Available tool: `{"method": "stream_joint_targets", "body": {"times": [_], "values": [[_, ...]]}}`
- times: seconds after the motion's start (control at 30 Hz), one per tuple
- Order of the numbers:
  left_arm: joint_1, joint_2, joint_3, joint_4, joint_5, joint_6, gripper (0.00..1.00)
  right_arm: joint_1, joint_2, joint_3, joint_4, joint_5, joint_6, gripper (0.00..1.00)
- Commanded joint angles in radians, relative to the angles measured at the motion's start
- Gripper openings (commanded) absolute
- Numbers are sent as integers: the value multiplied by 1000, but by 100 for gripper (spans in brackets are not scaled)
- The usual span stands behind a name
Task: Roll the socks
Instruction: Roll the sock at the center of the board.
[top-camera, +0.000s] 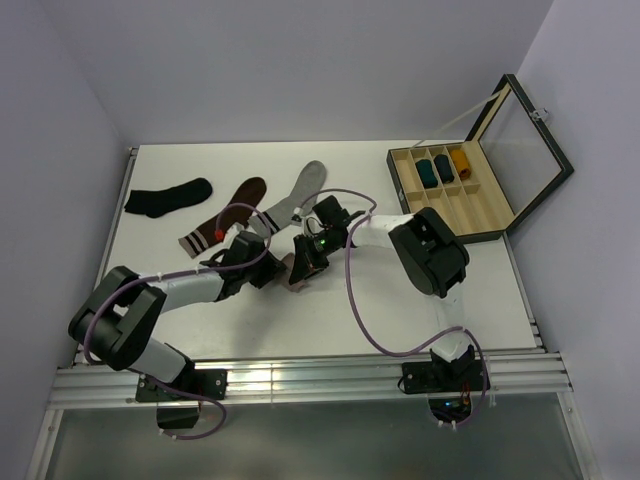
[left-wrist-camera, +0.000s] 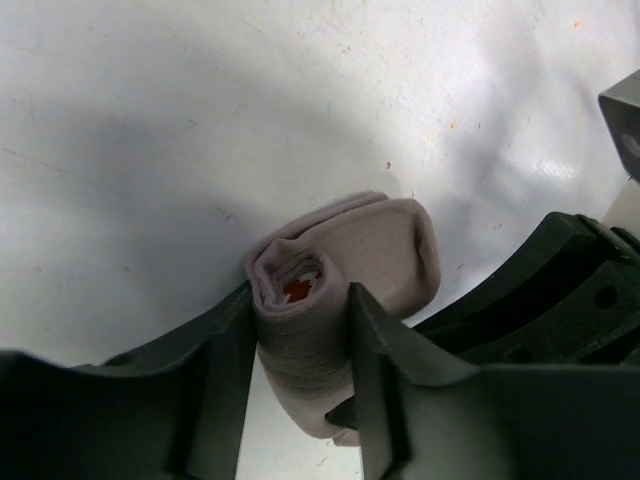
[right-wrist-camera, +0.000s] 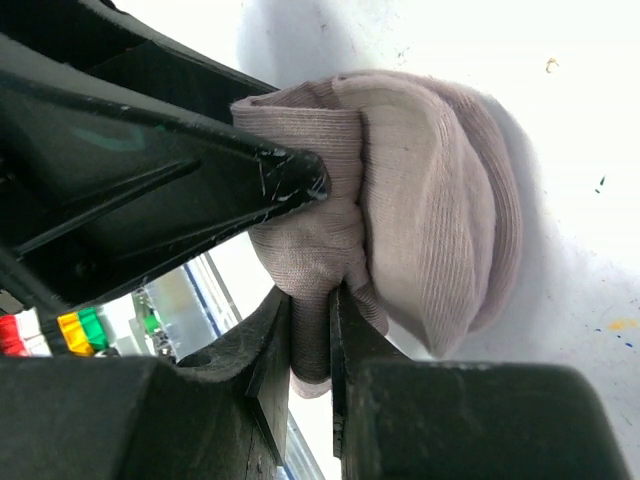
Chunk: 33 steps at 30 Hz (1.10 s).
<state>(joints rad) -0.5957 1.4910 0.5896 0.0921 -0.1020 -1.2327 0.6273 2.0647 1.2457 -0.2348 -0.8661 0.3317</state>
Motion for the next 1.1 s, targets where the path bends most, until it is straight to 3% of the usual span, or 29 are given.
{"method": "stream_joint_targets", "body": {"times": [0.0, 0.1, 0.2, 0.23, 0.33, 0.43, 0.67, 0.87, 1.07], "values": [[-1, 54, -2, -45, 18, 24, 42, 3, 38, 20, -21, 24, 21, 2], [-1, 63, 10, -61, 18, 38, 31, 3, 20, 3, -2, 76, 27, 6], [-1, 74, 24, -75, 19, 53, 21, 6, -63, -49, 55, 157, 21, 19], [-1, 78, 35, -81, 21, 56, 18, 8, -90, -69, 77, 182, 18, 29], [-1, 95, 56, -91, 25, 82, 14, 28, -213, -146, 146, 300, 4, 44], [-1, 110, 101, -143, 33, 111, 13, 80, -349, -251, 221, 496, -26, 50], [-3, 123, 154, -201, 38, 159, 13, 262, -529, -405, 417, 901, -141, 51], [-3, 132, 182, -229, 42, 170, 13, 345, -474, -385, 463, 998, -212, 50], [-3, 140, 196, -242, 51, 174, 13, 371, -393, -348, 428, 998, -226, 50]]}}
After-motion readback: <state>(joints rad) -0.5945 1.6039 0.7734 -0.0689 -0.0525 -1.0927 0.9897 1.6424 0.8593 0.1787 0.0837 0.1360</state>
